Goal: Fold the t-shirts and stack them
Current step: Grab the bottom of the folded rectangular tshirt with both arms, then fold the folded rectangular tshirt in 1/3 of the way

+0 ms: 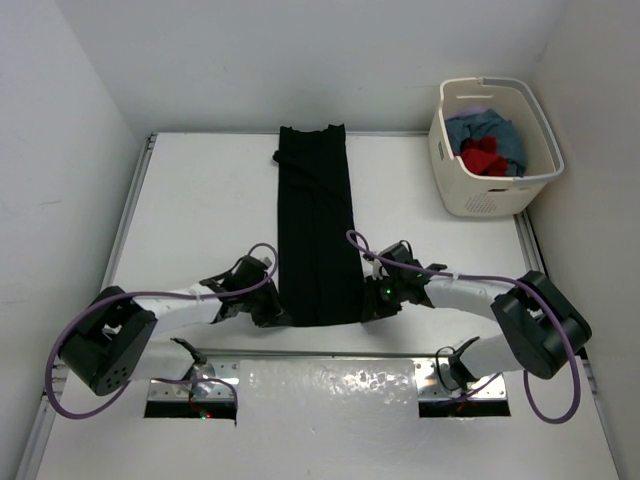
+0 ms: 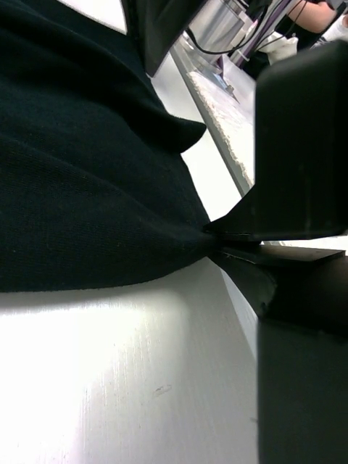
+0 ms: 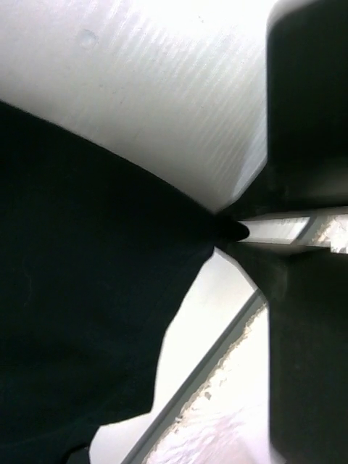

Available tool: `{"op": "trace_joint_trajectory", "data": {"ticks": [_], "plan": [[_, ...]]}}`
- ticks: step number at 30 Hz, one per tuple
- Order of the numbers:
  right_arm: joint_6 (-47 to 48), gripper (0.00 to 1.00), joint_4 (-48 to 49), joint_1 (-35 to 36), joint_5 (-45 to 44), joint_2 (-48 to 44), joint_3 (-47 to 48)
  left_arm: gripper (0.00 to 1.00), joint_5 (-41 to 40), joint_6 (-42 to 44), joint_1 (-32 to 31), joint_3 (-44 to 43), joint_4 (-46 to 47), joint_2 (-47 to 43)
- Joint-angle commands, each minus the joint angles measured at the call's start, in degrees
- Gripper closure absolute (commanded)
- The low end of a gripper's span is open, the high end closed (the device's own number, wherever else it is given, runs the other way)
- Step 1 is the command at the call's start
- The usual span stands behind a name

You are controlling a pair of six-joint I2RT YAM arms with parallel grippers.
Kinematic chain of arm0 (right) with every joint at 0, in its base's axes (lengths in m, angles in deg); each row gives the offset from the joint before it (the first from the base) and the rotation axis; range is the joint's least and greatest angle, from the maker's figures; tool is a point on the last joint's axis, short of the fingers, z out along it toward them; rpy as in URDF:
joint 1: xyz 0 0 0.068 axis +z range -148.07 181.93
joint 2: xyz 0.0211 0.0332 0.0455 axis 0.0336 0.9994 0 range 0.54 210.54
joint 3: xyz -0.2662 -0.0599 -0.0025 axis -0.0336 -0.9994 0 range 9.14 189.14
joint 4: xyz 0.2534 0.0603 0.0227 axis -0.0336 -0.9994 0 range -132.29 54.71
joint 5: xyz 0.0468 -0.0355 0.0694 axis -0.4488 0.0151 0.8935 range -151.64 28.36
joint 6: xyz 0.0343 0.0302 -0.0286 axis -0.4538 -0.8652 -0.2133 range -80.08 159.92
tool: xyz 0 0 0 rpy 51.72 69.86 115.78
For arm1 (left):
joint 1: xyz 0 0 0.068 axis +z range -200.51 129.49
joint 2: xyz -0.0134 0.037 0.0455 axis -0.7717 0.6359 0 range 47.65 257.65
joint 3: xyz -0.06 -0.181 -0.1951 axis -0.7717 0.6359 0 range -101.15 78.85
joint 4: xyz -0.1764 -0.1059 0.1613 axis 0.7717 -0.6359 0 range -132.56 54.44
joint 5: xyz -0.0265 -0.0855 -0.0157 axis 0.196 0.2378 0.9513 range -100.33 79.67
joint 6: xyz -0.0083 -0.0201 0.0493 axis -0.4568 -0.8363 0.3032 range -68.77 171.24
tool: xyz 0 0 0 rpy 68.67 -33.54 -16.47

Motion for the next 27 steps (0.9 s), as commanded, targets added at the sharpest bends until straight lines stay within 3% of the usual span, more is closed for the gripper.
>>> {"op": "trace_joint_trajectory", "data": {"ticks": [1, 3, 9, 15, 19, 27], "plan": [[1.5, 0.93, 3.0, -0.1, 0.1, -0.2, 0.8, 1.00, -2.9, 2.6, -0.3, -1.6, -2.9, 0.4], [2.2, 1.00, 3.1, -0.1, -0.8, -0.8, 1.9, 1.00, -2.9, 2.9, -0.3, -4.2, -3.9, 0.0], [4.6, 1.00, -0.3, -0.1, -7.1, -2.6, 7.5, 1.00, -6.9, 3.0, 0.3, -13.8, -9.5, -1.0], [7.8, 1.00, -6.6, -0.7, -14.8, 1.4, 19.7, 1.00, -6.0, 4.9, 7.2, -20.6, -9.7, -0.7], [9.0, 1.00, -8.5, -2.3, -19.8, 6.2, 28.9, 1.00, -6.1, 7.3, 12.5, -26.1, -6.5, 2.7], [16.0, 1.00, -10.1, -8.3, -17.2, 17.8, 47.5, 1.00, -7.8, 11.5, 15.2, -41.6, -3.0, 15.0]]}}
